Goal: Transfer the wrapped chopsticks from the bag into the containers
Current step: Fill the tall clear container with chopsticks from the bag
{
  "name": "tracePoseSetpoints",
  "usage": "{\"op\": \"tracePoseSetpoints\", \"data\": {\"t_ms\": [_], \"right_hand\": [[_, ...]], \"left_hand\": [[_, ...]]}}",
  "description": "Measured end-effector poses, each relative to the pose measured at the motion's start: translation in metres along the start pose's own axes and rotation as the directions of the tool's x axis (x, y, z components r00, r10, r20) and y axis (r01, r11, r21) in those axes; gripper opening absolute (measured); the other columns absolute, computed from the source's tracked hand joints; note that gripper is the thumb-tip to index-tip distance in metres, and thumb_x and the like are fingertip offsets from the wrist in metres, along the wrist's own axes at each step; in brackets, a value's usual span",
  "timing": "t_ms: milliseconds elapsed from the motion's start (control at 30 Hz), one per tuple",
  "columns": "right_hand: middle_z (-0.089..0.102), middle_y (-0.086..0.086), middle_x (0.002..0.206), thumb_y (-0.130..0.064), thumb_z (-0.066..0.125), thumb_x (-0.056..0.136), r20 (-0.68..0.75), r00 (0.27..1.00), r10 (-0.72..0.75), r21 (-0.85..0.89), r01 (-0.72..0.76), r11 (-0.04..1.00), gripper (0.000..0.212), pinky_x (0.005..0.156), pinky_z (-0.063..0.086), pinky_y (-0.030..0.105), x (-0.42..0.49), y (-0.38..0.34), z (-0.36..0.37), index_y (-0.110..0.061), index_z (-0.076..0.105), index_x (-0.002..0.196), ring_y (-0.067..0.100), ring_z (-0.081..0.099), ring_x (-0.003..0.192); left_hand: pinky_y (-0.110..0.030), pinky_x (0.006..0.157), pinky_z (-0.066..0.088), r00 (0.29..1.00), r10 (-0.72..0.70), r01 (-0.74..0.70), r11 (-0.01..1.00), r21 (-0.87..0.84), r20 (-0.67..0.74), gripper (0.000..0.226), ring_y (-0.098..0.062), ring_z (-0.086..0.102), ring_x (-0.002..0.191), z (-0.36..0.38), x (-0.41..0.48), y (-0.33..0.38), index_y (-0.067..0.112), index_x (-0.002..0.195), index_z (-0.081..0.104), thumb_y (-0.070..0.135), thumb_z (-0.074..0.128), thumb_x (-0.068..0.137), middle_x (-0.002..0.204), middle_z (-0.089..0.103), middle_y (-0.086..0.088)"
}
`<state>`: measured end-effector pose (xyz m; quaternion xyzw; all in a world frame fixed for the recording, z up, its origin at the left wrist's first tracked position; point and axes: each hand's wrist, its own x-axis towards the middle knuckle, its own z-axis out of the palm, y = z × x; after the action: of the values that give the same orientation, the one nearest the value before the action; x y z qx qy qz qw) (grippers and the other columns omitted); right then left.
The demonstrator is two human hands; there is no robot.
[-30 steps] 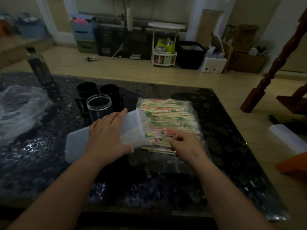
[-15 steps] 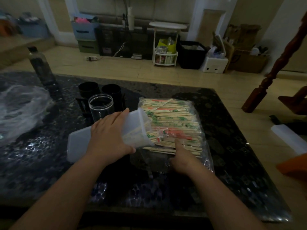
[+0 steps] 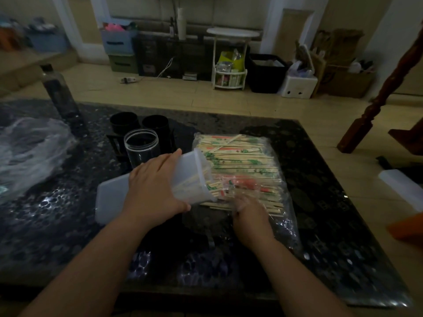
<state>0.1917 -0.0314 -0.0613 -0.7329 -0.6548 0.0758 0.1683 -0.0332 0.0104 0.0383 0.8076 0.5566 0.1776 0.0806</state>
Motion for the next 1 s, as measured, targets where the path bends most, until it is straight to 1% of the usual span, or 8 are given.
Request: {"op": "tracePoseSetpoints", "data": {"t_ms": [133,200,433,533,633,733,833,1000], "right_hand": [[0.048,-0.001,0.145,-0.014,0.047,0.092,0.107,0.992,0.061,-0.126,-0.047,0.991,0.053,0.109,0.032,0.04,-0.003,0.001,0.007,-0.025,0.042,0.144,0.024,0.04,0.134],[0.045,-0.001,0.147,-0.017,0.047,0.094,0.12,0.991,0.065,-0.144,-0.048,0.988,0.053,0.109,0.029,0.039,-0.001,0.001,0.006,-0.023,0.037,0.146,0.024,0.037,0.134],[0.042,0.009,0.137,-0.037,0.049,0.095,0.142,0.987,0.071,-0.209,-0.041,0.977,0.044,0.103,0.037,0.041,0.0,-0.003,0.0,-0.021,0.05,0.135,0.032,0.043,0.124],[0.047,0.008,0.135,-0.03,0.05,0.095,0.123,0.99,0.063,-0.209,-0.037,0.977,0.036,0.1,0.039,0.042,0.0,-0.007,-0.003,-0.023,0.057,0.129,0.033,0.047,0.121],[0.054,0.003,0.13,-0.028,0.049,0.095,0.157,0.985,0.069,-0.202,-0.036,0.979,0.031,0.104,0.033,0.042,0.0,-0.011,-0.007,-0.026,0.06,0.124,0.03,0.044,0.123],[0.06,-0.001,0.123,-0.036,0.056,0.091,0.18,0.983,0.04,-0.158,-0.011,0.987,0.029,0.098,0.038,0.036,0.004,-0.009,-0.006,-0.033,0.063,0.12,0.026,0.052,0.118],[0.057,-0.002,0.124,-0.046,0.06,0.088,0.209,0.974,0.086,-0.122,-0.061,0.991,0.035,0.097,0.039,0.036,0.006,-0.004,-0.005,-0.039,0.062,0.122,0.025,0.052,0.119],[0.056,0.004,0.127,-0.033,0.055,0.093,0.273,0.957,0.1,-0.199,-0.045,0.979,0.036,0.101,0.039,0.04,0.007,0.0,0.002,-0.038,0.058,0.128,0.03,0.05,0.122]], "left_hand": [[-0.035,0.112,0.015,1.0,0.004,-0.004,1.0,0.0,0.009,0.126,-0.015,0.023,0.138,0.0,-0.001,0.0,0.037,0.153,0.01,0.055,0.085,0.053,0.153,0.026,0.009],[-0.035,0.112,0.014,1.0,0.007,-0.007,1.0,-0.001,0.007,0.127,-0.015,0.023,0.138,0.0,-0.001,0.0,0.037,0.153,0.01,0.054,0.085,0.053,0.153,0.026,0.009],[-0.034,0.111,0.015,1.0,0.006,-0.006,1.0,0.006,0.008,0.127,-0.014,0.024,0.137,0.001,-0.001,-0.001,0.037,0.153,0.01,0.055,0.085,0.052,0.153,0.027,0.009],[-0.035,0.111,0.016,1.0,0.008,-0.008,1.0,-0.005,0.002,0.127,-0.016,0.026,0.137,0.001,-0.001,-0.002,0.036,0.153,0.012,0.054,0.086,0.051,0.153,0.028,0.008],[-0.034,0.109,0.016,1.0,0.009,-0.009,1.0,-0.006,0.0,0.128,-0.016,0.026,0.137,0.001,-0.001,-0.002,0.037,0.153,0.012,0.054,0.086,0.051,0.152,0.028,0.008],[-0.033,0.109,0.015,1.0,0.008,-0.008,1.0,0.003,0.009,0.128,-0.016,0.025,0.138,0.001,-0.001,-0.002,0.037,0.153,0.01,0.054,0.086,0.051,0.153,0.027,0.009],[-0.034,0.111,0.015,1.0,0.007,-0.007,1.0,0.001,0.01,0.128,-0.016,0.024,0.139,0.001,0.0,-0.002,0.038,0.153,0.009,0.055,0.085,0.051,0.153,0.026,0.009],[-0.034,0.11,0.015,1.0,0.009,-0.009,1.0,0.01,0.004,0.128,-0.016,0.025,0.138,0.001,0.0,-0.001,0.037,0.153,0.01,0.055,0.086,0.051,0.153,0.027,0.009]]}}
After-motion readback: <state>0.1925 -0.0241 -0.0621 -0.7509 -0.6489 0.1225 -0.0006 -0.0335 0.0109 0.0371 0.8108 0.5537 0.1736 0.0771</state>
